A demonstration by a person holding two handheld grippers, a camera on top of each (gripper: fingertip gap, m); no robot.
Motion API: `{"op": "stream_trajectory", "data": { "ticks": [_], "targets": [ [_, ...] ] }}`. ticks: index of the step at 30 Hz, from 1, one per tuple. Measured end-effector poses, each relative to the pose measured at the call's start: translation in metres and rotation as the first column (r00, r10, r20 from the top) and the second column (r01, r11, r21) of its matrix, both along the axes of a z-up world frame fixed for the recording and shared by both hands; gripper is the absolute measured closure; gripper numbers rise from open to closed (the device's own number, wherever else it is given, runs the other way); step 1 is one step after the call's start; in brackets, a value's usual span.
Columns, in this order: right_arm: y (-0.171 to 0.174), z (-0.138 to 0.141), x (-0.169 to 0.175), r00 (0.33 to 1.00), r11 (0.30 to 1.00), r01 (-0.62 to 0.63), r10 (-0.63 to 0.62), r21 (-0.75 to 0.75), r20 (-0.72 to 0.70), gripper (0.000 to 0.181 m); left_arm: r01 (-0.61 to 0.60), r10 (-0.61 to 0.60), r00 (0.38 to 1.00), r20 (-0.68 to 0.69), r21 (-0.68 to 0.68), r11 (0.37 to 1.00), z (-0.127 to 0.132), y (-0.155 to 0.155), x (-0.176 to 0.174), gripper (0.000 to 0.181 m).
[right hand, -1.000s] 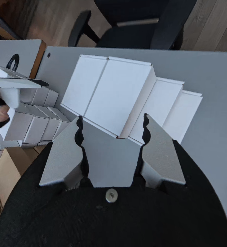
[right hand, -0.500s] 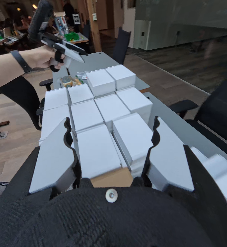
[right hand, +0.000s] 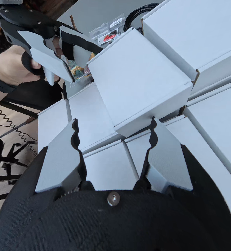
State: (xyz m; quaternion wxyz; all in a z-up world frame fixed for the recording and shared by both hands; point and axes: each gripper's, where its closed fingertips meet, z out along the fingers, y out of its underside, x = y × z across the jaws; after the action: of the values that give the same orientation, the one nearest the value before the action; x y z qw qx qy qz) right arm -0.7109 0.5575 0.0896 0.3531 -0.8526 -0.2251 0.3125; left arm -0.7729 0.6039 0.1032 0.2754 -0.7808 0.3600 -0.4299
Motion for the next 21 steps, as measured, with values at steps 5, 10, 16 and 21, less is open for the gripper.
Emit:
{"op": "stream_trajectory", "data": {
  "ticks": [5, 10, 16, 21],
  "targets": [
    [-0.061, -0.004, 0.017, 0.982, 0.996, -0.042, 0.055, -0.073, 0.183, 0.077, 0.124, -0.122, 0.992, -0.037, 0.047, 0.991, 0.000, -0.084, -0.012, 0.073],
    [-0.069, 0.017, 0.002, 0.811, 0.921, -0.390, 0.329, 0.027, 0.483, 0.042, 0.054, -0.045, 0.996, -0.079, 0.120, 0.991, -0.012, -0.123, -0.040, 0.062],
    [-0.022, -0.023, -0.024, 0.313, 0.657, -0.724, 0.585, -0.210, 0.748, 0.033, -0.196, 0.181, 0.978, 0.099, 0.174, 0.965, 0.028, -0.145, -0.081, 0.066],
    [-0.019, -0.040, -0.007, 0.246, 0.675, -0.632, 0.641, -0.381, 0.727, 0.051, -0.306, 0.275, 0.941, 0.199, 0.147, 0.941, 0.045, -0.172, -0.110, 0.074]
  ]
}}
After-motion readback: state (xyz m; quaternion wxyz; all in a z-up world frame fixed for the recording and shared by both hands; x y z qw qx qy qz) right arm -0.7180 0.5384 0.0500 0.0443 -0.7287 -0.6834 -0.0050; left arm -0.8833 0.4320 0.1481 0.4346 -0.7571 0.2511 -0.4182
